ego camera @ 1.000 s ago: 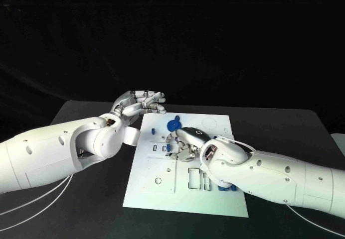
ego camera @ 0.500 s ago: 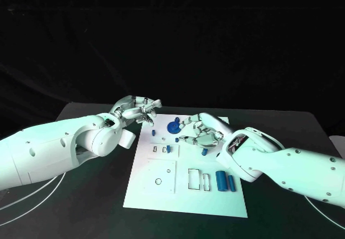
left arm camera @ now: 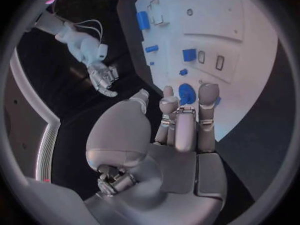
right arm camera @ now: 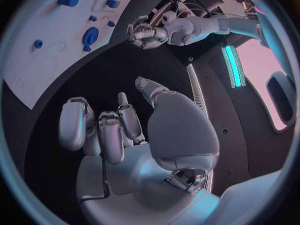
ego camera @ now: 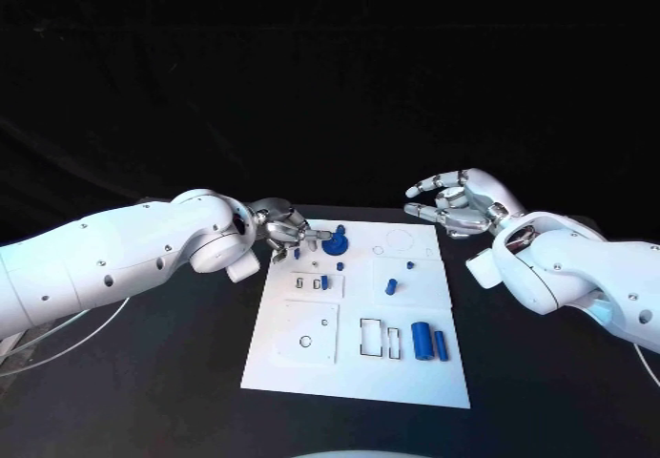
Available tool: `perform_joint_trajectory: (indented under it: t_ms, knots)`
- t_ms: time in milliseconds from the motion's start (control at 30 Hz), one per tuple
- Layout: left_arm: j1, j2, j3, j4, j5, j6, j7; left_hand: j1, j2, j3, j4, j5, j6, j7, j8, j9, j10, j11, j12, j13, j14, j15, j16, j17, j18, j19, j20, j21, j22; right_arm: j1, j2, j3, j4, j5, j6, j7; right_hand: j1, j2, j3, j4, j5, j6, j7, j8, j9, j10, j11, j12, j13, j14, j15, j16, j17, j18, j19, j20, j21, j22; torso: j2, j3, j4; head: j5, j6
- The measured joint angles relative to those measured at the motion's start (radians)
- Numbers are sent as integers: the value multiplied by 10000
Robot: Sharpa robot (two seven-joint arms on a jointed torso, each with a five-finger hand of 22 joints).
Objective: Assemble the parts on the task board
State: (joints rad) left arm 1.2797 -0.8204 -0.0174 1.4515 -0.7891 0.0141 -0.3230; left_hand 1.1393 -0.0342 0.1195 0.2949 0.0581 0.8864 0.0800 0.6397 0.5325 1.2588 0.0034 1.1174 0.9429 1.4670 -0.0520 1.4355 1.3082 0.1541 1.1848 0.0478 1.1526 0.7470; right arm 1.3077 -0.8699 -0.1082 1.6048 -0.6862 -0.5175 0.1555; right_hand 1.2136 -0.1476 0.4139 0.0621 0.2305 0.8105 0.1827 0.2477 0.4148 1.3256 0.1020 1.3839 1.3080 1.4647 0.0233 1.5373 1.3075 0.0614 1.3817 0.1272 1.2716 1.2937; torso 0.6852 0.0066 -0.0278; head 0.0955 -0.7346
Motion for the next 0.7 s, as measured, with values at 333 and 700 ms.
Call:
perform_joint_trajectory:
  t_ms: [333, 700]
  knots:
    - [354, 1016, -177, -797, -1698, 1430, -1907, -226, 116, -464, 1, 0, -90, -90, 386, 392, 69, -69, 268, 285, -36, -35, 149, -1, 2, 233, -45, 431, 642, 47, -74, -4, -303, 554, 41, 53, 0, 0, 0, 0, 41, 0, 0, -1, -1, 0, 0, 0, -2, 0, 0, 0, -1, 1, 0, 0, 0, -13, -95, 48, -7, 43, -114]
    - [488, 1653, -329, -1154, -2208, 2124, -2743, -299, 227, -785, 12, 0, -179, -178, 714, 801, 263, -123, 589, 632, -35, -105, 316, -2, -310, 875, -118, 1112, 1872, 51, -28, -9, -504, 670, 88, 27, 0, 0, 0, 0, 40, 0, 0, 35, 8, 1, 0, 0, -24, 0, 0, -51, -1, 0, -5, -6, -81, -79, -86, 58, -1, 37, -209]
